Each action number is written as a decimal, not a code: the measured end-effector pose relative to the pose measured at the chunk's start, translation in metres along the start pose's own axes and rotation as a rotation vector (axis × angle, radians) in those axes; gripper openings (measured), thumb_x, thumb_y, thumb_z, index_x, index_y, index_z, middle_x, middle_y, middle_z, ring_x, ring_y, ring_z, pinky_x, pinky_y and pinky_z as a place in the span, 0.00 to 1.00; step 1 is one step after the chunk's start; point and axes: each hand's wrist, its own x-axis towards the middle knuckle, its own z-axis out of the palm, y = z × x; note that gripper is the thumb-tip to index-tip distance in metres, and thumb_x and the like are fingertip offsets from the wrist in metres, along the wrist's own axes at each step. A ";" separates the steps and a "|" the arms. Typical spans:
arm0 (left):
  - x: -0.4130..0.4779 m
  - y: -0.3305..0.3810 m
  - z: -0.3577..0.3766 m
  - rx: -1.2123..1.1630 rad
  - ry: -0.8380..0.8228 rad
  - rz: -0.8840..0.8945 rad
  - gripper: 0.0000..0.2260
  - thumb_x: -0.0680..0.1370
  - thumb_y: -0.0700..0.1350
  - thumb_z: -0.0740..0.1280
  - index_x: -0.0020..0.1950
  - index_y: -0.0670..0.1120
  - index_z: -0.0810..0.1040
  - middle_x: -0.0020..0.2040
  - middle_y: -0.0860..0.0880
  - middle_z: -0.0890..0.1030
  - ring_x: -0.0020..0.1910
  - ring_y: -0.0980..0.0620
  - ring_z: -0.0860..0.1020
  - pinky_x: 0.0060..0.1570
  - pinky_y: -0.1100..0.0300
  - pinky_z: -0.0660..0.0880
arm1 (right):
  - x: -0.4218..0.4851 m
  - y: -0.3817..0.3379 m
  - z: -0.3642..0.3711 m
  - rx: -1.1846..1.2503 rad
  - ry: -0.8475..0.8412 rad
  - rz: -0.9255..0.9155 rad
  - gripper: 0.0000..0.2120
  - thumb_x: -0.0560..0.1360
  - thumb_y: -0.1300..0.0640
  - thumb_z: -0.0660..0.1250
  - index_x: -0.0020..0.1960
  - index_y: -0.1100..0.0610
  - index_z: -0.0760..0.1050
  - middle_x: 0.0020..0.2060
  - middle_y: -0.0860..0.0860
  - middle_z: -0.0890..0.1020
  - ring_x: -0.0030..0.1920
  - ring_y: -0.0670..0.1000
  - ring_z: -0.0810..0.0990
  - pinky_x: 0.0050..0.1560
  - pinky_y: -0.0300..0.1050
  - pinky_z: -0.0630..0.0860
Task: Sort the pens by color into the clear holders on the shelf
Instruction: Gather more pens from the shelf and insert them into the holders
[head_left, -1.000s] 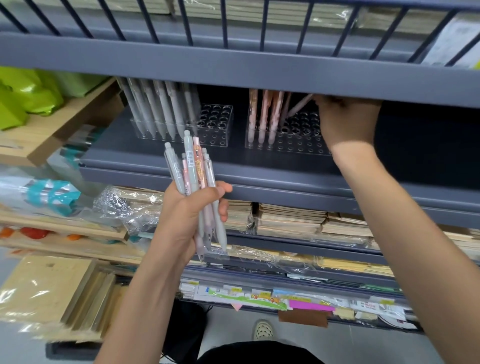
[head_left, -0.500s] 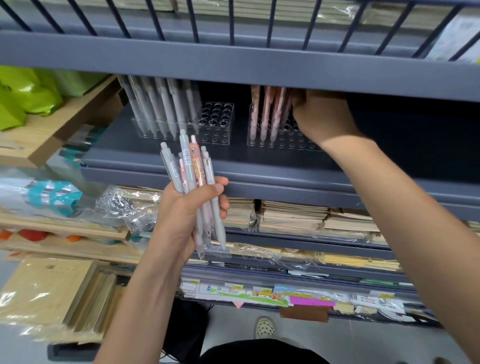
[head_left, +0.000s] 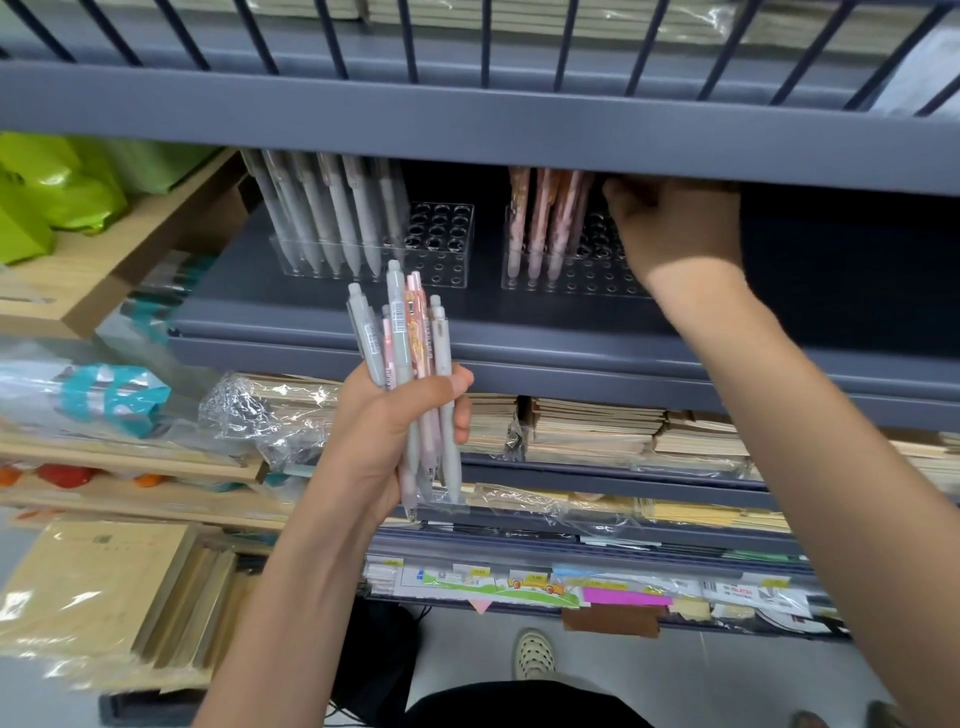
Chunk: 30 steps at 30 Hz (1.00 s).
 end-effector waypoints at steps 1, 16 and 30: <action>0.001 0.000 0.000 0.006 -0.009 -0.007 0.07 0.70 0.36 0.74 0.46 0.40 0.80 0.33 0.43 0.77 0.29 0.45 0.75 0.31 0.56 0.76 | -0.007 -0.002 -0.003 0.084 0.034 -0.001 0.10 0.79 0.52 0.63 0.50 0.58 0.80 0.50 0.56 0.84 0.56 0.55 0.80 0.62 0.47 0.72; 0.006 -0.004 0.022 0.052 -0.098 -0.077 0.10 0.70 0.34 0.72 0.51 0.39 0.82 0.45 0.38 0.85 0.32 0.46 0.79 0.33 0.55 0.78 | -0.062 -0.024 -0.006 0.492 -0.680 -0.023 0.10 0.68 0.49 0.77 0.44 0.54 0.85 0.40 0.48 0.85 0.39 0.41 0.79 0.47 0.39 0.77; -0.004 0.009 -0.006 -0.096 0.092 -0.059 0.11 0.76 0.31 0.67 0.58 0.34 0.75 0.49 0.35 0.86 0.41 0.39 0.86 0.36 0.55 0.82 | -0.065 -0.038 0.020 0.808 -0.554 0.189 0.05 0.77 0.58 0.68 0.48 0.57 0.82 0.40 0.53 0.86 0.36 0.47 0.80 0.36 0.40 0.75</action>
